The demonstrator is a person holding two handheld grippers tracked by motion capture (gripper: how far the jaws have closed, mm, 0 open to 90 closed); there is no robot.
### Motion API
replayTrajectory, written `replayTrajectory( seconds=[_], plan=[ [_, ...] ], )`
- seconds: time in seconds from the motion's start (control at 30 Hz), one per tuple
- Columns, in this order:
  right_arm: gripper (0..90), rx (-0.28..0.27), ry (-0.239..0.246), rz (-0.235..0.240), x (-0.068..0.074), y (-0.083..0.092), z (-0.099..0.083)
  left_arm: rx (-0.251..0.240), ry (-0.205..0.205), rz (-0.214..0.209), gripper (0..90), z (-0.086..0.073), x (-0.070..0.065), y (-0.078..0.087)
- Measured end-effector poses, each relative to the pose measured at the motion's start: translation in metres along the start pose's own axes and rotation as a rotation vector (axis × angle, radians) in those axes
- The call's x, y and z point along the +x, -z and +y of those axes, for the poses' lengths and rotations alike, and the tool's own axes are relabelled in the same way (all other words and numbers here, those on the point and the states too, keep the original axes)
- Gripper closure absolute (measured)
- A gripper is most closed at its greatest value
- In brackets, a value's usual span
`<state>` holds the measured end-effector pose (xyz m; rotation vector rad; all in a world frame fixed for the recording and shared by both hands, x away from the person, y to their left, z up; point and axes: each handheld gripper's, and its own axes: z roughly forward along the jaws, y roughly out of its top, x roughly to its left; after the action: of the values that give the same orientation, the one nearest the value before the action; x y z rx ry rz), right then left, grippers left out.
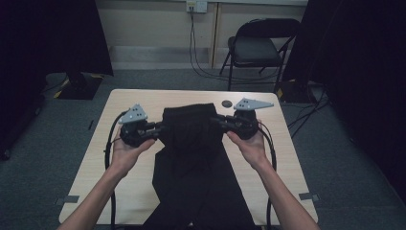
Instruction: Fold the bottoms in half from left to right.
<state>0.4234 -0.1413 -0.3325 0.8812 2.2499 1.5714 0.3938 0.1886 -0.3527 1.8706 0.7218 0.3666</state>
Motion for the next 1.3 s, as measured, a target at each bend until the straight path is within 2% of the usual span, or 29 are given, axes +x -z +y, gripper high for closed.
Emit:
replayTrajectory(
  seconds=[0.13, 0.17, 0.2, 0.23, 0.27, 0.3, 0.37, 0.43, 0.47, 0.5, 0.57, 0.63, 0.67, 0.7, 0.73, 0.77, 0.8, 0.87, 0.97, 1.0, 1.1, 1.13, 1.2, 1.23, 1.3],
  plan=[
    [76.4, 0.070, -0.016, 0.022, 0.007, 0.000, -0.032, 0.081, 0.044, -0.034, 78.9, -0.034, -0.011, -0.006],
    [76.4, 0.083, -0.035, 0.033, 0.008, -0.001, -0.042, 0.117, 0.044, -0.040, 78.8, -0.045, -0.014, -0.009],
    [76.3, 0.106, -0.055, 0.042, 0.010, -0.003, -0.054, 0.142, 0.062, -0.047, 78.7, -0.052, -0.016, -0.011],
    [76.4, 0.121, -0.054, 0.044, 0.011, -0.004, -0.062, 0.164, 0.079, -0.056, 78.6, -0.061, -0.019, -0.013],
    [76.3, 0.139, -0.064, 0.047, 0.012, -0.006, -0.072, 0.164, 0.079, -0.056, 78.4, -0.061, -0.019, -0.013],
    [76.3, 0.163, -0.074, 0.049, 0.013, -0.010, -0.084, 0.231, 0.058, -0.051, 78.2, -0.077, -0.025, -0.020],
    [76.3, 0.201, -0.097, 0.046, 0.012, -0.018, -0.101, 0.261, 0.048, -0.062, 77.7, -0.088, -0.024, -0.026],
    [76.2, 0.236, -0.118, 0.048, 0.011, -0.028, -0.118, 0.315, 0.095, -0.059, 77.7, -0.101, -0.018, -0.035],
    [76.2, 0.259, -0.109, 0.042, 0.010, -0.033, -0.125, 0.342, 0.099, -0.054, 77.7, -0.106, -0.017, -0.040],
    [76.2, 0.281, -0.104, 0.030, 0.010, -0.039, -0.130, 0.373, 0.083, -0.032, 77.7, -0.110, -0.016, -0.046],
    [76.2, 0.316, -0.094, 0.011, 0.007, -0.049, -0.136, 0.398, 0.077, -0.010, 77.5, -0.114, -0.011, -0.053],
    [76.1, 0.320, -0.112, 0.007, 0.002, -0.055, -0.140, 0.393, 0.103, 0.009, 77.2, -0.117, -0.004, -0.058],
    [76.1, 0.326, -0.109, -0.002, 0.001, -0.058, -0.141, 0.391, 0.096, 0.018, 77.1, -0.118, -0.002, -0.060],
    [76.1, 0.334, -0.084, -0.019, 0.001, -0.062, -0.142, 0.398, 0.074, 0.053, 77.1, -0.116, 0.003, -0.063],
    [76.1, 0.334, -0.084, -0.019, 0.001, -0.062, -0.142, 0.398, 0.074, 0.053, 77.1, -0.116, 0.003, -0.063],
    [76.2, 0.341, -0.049, -0.035, 0.000, -0.070, -0.142, 0.392, 0.062, 0.066, 77.1, -0.115, 0.008, -0.066],
    [76.2, 0.335, -0.054, -0.043, -0.002, -0.074, -0.141, 0.390, 0.061, 0.081, 77.1, -0.113, 0.016, -0.069],
    [76.3, 0.324, -0.075, -0.056, -0.010, -0.086, -0.137, 0.383, 0.085, 0.112, 77.0, -0.110, 0.030, -0.076],
    [76.5, 0.299, -0.092, -0.089, -0.020, -0.103, -0.131, 0.375, 0.094, 0.183, 77.0, -0.102, 0.052, -0.089],
    [76.4, 0.299, -0.078, -0.109, -0.022, -0.111, -0.128, 0.358, 0.104, 0.205, 77.0, -0.100, 0.059, -0.094],
    [76.4, 0.305, -0.096, -0.148, -0.037, -0.132, -0.116, 0.307, 0.181, 0.239, 76.5, -0.098, 0.083, -0.105],
    [76.4, 0.309, -0.104, -0.153, -0.040, -0.136, -0.113, 0.298, 0.192, 0.243, 76.5, -0.097, 0.091, -0.109],
    [76.3, 0.312, -0.092, -0.193, -0.046, -0.148, -0.106, 0.287, 0.190, 0.260, 74.7, -0.095, 0.100, -0.114],
    [76.2, 0.316, -0.083, -0.209, -0.049, -0.153, -0.103, 0.288, 0.203, 0.267, 74.0, -0.093, 0.104, -0.117],
    [76.0, 0.314, -0.089, -0.240, -0.057, -0.162, -0.098, 0.284, 0.228, 0.289, 66.4, -0.090, 0.108, -0.118]
  ],
)
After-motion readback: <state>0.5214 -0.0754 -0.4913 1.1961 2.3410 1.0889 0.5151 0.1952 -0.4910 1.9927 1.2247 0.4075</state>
